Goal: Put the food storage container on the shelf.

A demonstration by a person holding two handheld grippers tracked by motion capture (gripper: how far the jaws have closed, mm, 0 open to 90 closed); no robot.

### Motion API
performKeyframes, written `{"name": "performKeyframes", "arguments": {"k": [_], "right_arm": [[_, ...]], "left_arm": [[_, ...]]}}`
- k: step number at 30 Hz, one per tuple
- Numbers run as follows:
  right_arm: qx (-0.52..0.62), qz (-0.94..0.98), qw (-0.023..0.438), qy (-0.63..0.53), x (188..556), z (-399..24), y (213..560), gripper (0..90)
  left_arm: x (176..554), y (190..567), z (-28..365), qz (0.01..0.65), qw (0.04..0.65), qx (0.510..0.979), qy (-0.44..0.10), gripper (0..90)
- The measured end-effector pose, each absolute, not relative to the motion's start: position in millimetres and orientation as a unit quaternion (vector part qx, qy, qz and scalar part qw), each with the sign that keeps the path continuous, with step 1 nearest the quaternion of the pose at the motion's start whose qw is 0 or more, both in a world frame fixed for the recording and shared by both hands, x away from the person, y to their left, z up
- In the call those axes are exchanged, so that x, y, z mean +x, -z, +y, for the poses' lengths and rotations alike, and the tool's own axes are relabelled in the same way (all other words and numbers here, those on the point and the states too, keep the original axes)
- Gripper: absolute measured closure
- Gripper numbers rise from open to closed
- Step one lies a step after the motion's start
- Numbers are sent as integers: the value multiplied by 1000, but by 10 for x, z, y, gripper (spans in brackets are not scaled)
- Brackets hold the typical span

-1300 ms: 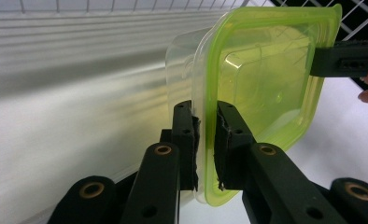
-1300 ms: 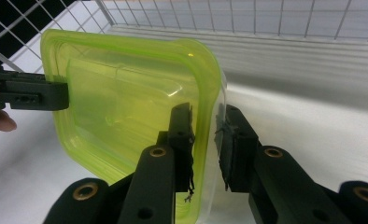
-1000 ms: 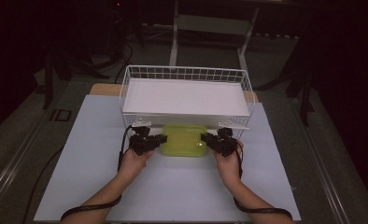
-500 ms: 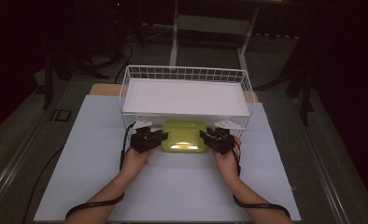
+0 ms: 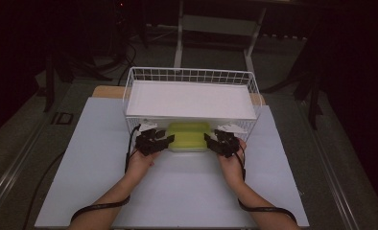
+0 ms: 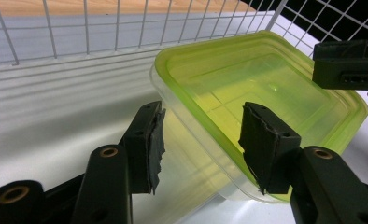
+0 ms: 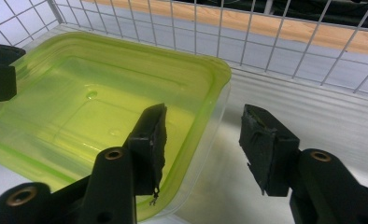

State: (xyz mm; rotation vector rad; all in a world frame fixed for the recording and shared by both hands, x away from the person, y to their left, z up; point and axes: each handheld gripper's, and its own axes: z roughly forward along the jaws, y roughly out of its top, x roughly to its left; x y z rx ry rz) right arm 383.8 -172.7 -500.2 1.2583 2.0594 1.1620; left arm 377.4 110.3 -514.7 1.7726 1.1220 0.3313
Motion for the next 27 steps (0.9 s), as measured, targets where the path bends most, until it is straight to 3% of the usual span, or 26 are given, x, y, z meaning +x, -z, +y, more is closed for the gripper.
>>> {"name": "performKeyframes", "arguments": {"k": [8, 16, 20, 21, 23, 27], "right_arm": [[444, 752, 242, -424, 3743, -1715, 4970, 432], [431, 753, 224, -444, 3526, -1718, 4846, 435], [417, 758, 216, -453, 3409, -1696, 4782, 462], [415, 759, 209, -455, 3383, -1691, 4771, 518], [410, 764, 204, -455, 3330, -1677, 4762, 537], [402, 778, 155, -457, 3264, -1642, 4786, 649]], "left_arm": [[3682, 5037, 1124, 456, 503, 718, -153, 470], [3476, 4883, 1138, 431, 512, 730, -137, 440], [3338, 4789, 1179, 421, 538, 723, -104, 370], [3295, 4774, 1192, 409, 543, 727, -98, 323], [3205, 4743, 1209, 398, 548, 730, -94, 193], [3058, 4727, 1243, 381, 552, 737, -84, 124]]}}
